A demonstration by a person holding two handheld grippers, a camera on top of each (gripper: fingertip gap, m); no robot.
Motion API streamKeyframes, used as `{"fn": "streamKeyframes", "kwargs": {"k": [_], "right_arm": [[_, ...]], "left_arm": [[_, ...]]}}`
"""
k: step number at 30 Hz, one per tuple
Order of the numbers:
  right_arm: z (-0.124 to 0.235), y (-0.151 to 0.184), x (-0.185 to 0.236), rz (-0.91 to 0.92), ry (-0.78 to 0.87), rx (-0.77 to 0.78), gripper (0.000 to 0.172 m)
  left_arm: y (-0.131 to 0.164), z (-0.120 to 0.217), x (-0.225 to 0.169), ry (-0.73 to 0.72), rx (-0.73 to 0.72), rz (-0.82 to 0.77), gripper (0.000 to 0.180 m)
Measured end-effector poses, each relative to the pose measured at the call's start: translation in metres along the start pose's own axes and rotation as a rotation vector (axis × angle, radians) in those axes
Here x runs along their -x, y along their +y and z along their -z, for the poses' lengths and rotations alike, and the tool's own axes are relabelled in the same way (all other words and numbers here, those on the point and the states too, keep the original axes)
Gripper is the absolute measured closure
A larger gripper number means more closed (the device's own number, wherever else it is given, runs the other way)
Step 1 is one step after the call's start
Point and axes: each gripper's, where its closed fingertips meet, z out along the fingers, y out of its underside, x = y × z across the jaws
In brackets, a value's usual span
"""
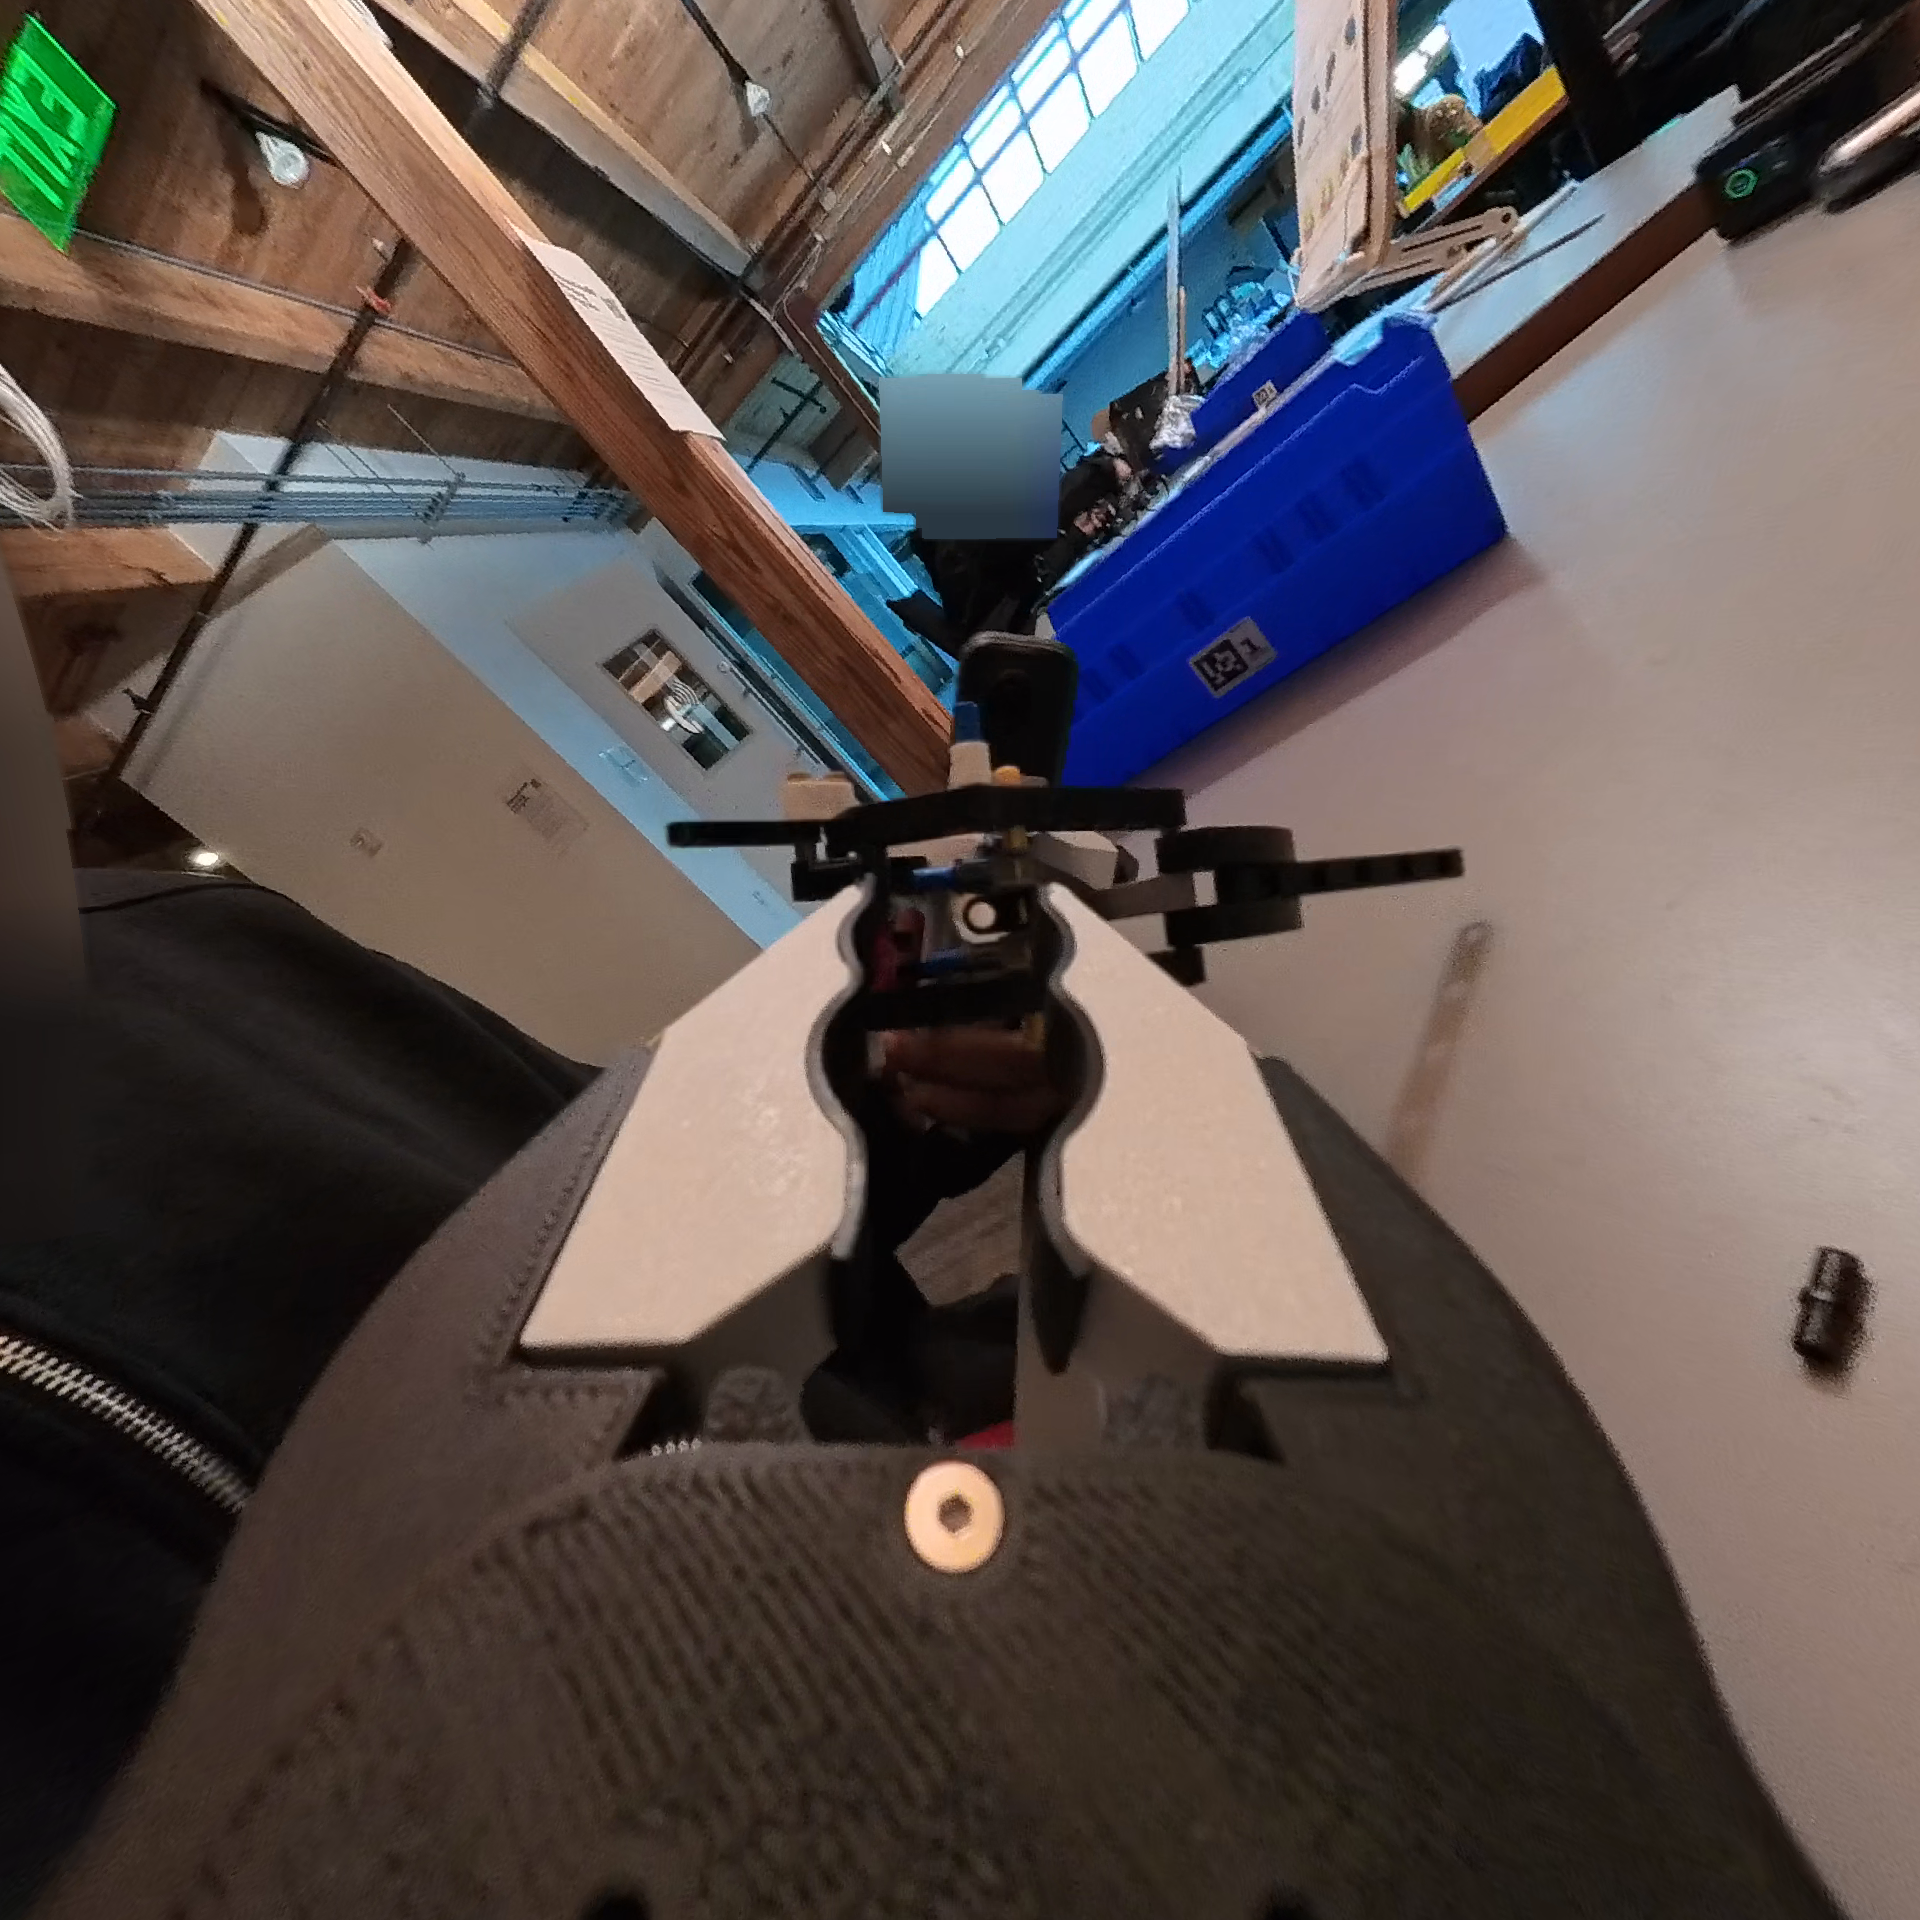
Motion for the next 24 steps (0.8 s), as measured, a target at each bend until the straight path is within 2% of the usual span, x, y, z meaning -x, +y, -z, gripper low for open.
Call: {"fn": "streamKeyframes", "kwargs": {"k": [1,6,24], "right_arm": [[0.0,0.002,-0.003,0.01,0.022,0.013,0.151],[0.0,0.007,-0.007,0.069,0.073,0.054,0.151],[0.004,0.008,-0.005,0.067,0.047,0.047,0.153]], "left_arm": [[0.001,0.0,0.0,-0.004,0.003,0.001,0.179],[0.005,-0.003,0.002,-0.028,0.03,-0.021,0.18],[0.012,-0.004,0.004,-0.064,0.072,-0.049,0.174]]}}
